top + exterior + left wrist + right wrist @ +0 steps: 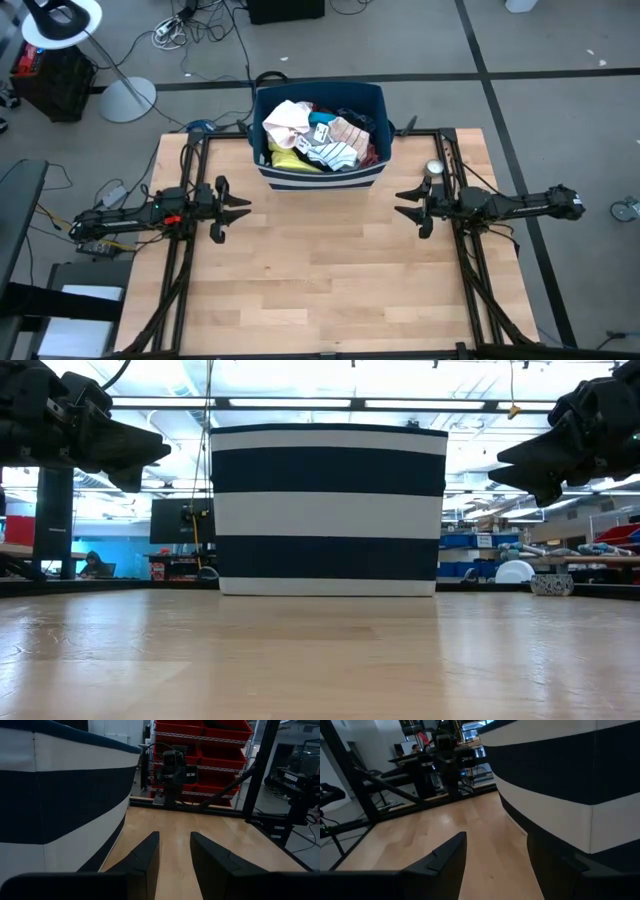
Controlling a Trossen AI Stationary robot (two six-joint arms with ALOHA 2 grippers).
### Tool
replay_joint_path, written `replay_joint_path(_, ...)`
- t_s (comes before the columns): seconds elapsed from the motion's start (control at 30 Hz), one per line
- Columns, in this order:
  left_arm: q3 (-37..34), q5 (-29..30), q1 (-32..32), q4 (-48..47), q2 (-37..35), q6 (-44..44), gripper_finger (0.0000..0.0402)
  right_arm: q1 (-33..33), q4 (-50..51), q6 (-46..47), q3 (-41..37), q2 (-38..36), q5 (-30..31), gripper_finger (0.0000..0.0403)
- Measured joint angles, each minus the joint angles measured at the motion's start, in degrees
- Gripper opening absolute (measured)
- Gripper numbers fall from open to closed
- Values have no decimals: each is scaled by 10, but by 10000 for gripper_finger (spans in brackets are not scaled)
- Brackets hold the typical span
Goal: Sort clothes
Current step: Return to Home Position
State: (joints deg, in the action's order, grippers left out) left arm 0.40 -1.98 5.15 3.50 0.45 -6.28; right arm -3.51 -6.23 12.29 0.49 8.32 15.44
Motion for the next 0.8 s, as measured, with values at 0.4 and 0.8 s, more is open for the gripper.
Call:
replay_joint_path(0.4,0,0,0,0,0,0,115,13,21,-5,1,7,141,210)
replay_joint_path(0.8,0,0,0,0,0,0,115,16,17,-5,1,7,146,210)
